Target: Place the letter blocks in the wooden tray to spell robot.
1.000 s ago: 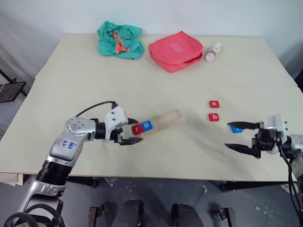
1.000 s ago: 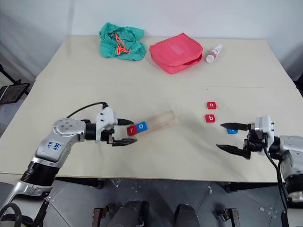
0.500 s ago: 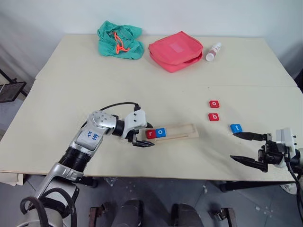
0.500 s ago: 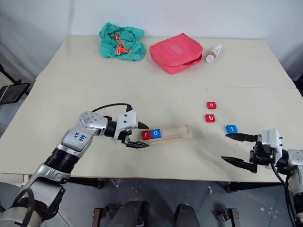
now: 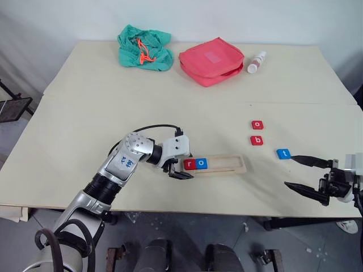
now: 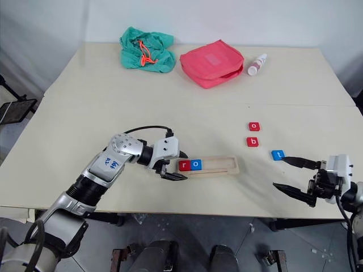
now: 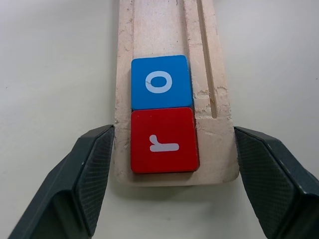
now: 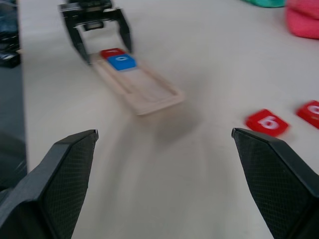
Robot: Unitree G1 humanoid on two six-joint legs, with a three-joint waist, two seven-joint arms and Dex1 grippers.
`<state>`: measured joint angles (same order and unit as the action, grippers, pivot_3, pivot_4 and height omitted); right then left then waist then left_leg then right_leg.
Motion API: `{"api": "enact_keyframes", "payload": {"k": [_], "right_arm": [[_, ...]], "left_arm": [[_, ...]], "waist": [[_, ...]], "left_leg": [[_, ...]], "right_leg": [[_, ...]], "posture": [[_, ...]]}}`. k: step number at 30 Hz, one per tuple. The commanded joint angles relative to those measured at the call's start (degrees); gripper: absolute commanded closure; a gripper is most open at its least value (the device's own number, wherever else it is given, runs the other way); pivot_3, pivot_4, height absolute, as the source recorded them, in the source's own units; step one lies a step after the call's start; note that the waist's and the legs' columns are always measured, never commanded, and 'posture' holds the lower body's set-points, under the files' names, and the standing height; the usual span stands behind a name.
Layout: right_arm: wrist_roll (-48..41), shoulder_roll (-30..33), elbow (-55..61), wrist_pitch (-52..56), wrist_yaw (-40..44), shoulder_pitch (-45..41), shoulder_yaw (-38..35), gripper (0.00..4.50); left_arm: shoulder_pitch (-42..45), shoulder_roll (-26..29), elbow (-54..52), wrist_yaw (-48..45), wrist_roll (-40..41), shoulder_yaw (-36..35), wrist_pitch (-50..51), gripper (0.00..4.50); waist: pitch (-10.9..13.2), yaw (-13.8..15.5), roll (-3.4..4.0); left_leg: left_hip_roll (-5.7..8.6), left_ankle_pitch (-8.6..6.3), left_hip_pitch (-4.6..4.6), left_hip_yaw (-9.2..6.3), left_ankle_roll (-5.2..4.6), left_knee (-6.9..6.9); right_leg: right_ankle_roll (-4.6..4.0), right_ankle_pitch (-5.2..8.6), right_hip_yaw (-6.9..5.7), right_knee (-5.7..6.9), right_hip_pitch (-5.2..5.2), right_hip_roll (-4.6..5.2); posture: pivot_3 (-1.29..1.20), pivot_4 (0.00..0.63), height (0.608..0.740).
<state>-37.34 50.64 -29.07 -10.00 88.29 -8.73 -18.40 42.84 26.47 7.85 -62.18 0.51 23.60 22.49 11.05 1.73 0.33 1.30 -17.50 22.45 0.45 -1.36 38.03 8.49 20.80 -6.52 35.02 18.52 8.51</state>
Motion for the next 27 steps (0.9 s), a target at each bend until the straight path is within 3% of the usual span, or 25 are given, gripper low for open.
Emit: {"api": "enact_keyframes", "payload": {"k": [1, 13, 16, 21, 27], "right_arm": [[1.0, 0.85, -2.32, -1.15, 3.99, -1.23, -1.47, 0.0], [2.83, 0.06, -1.95, -0.95, 2.99, -3.03, -1.18, 0.0], [3.23, -0.03, -1.85, -0.86, 2.7, -3.36, -1.09, 0.0], [3.48, -0.07, -0.92, -0.34, 2.17, -3.35, -1.13, 0.0], [3.03, -0.05, 7.06, 2.73, -2.73, 1.24, -2.81, 0.0]], "left_arm": [[0.1, -0.22, -3.26, 0.25, -0.62, 0.38, 0.49, 1.08], [-0.8, 0.5, -4.03, 0.21, -3.37, 1.57, -4.23, 1.08], [-1.23, 0.44, -4.18, 0.12, -3.59, 1.57, -5.27, 0.09], [-1.0, 0.3, -3.52, 1.33, -4.09, 0.84, -6.12, 0.04], [-3.08, 1.64, -8.29, -0.61, 3.12, -5.64, -2.89, 0.04]], "waist": [[0.0, -0.05, 0.0], [0.0, -0.11, 0.0], [0.0, -0.16, 0.0], [0.0, -0.14, 0.0], [0.0, -0.19, 0.0]], "left_leg": [[0.0, 0.0, 0.0, 0.0, 0.0, 0.0], [0.0, 0.0, -0.01, 0.0, 0.0, 0.01], [-0.01, 0.0, -0.01, 0.0, 0.0, 0.0], [-0.01, 0.0, -0.01, 0.0, 0.0, 0.0], [-0.02, 0.0, -0.01, -0.06, 0.0, 0.0]], "right_leg": [[0.0, 0.0, 0.01, 0.0, 0.0, 0.0], [0.0, 0.0, 0.03, -0.01, 0.0, 0.0], [0.0, 0.0, 0.04, -0.01, 0.01, 0.0], [0.0, 0.0, 0.03, 0.0, 0.0, 0.0], [0.0, 0.0, 0.03, 0.02, 0.02, 0.0]], "posture": [[0.0, 0.15, 0.74], [0.0, 0.15, 0.74], [0.0, 0.15, 0.74], [0.0, 0.15, 0.74], [0.0, 0.15, 0.74]]}}
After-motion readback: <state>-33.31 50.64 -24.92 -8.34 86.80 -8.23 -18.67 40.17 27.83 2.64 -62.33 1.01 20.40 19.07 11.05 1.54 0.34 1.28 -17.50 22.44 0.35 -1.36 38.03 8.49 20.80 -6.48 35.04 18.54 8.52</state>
